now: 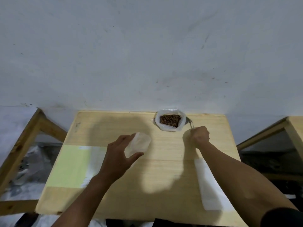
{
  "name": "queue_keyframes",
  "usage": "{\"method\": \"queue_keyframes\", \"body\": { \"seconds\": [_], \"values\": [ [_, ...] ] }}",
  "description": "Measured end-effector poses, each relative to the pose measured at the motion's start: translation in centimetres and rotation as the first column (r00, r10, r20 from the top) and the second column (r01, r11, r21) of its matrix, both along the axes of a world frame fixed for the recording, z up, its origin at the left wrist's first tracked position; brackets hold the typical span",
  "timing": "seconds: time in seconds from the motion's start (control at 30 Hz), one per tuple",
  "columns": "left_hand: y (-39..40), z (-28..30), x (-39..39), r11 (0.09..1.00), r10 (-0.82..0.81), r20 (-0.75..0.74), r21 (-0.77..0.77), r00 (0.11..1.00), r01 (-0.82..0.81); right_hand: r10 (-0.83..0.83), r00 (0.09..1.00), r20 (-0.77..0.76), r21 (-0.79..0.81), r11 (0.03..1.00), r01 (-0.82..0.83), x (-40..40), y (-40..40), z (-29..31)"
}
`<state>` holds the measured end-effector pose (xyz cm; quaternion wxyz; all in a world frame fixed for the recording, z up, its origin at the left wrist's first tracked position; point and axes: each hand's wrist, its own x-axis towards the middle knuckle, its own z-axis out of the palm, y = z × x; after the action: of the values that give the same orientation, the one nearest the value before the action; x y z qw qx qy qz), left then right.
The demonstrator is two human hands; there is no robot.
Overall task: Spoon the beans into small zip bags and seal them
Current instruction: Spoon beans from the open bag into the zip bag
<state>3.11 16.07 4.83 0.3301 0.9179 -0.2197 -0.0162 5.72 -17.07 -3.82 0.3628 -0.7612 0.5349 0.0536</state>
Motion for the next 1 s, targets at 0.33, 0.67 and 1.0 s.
{"method": "queue_keyframes", "body": {
  "seconds": [0.33, 0.67, 1.0],
  "values": [
    [0.6, 2.5, 2.5, 1.000, -0.023, 0.036, 0.011, 0.999, 0.022, 0.077, 0.916, 0.395, 0.000, 0.997, -0.083, -2.8, -0.9, 7.9],
    [-0.8, 2.7, 2.5, 1.000, -0.002, 0.010, 0.004, 1.000, 0.002, -0.130, 0.546, 0.827, 0.190, 0.980, -0.053, -1.0, 0.8, 12.3],
    [0.4, 3.2, 3.1, 0.998, 0.054, 0.045, -0.012, 0.998, -0.054, 0.155, 0.685, 0.712, -0.093, 0.988, -0.127, 0.6, 4.3, 6.4]
  ]
}}
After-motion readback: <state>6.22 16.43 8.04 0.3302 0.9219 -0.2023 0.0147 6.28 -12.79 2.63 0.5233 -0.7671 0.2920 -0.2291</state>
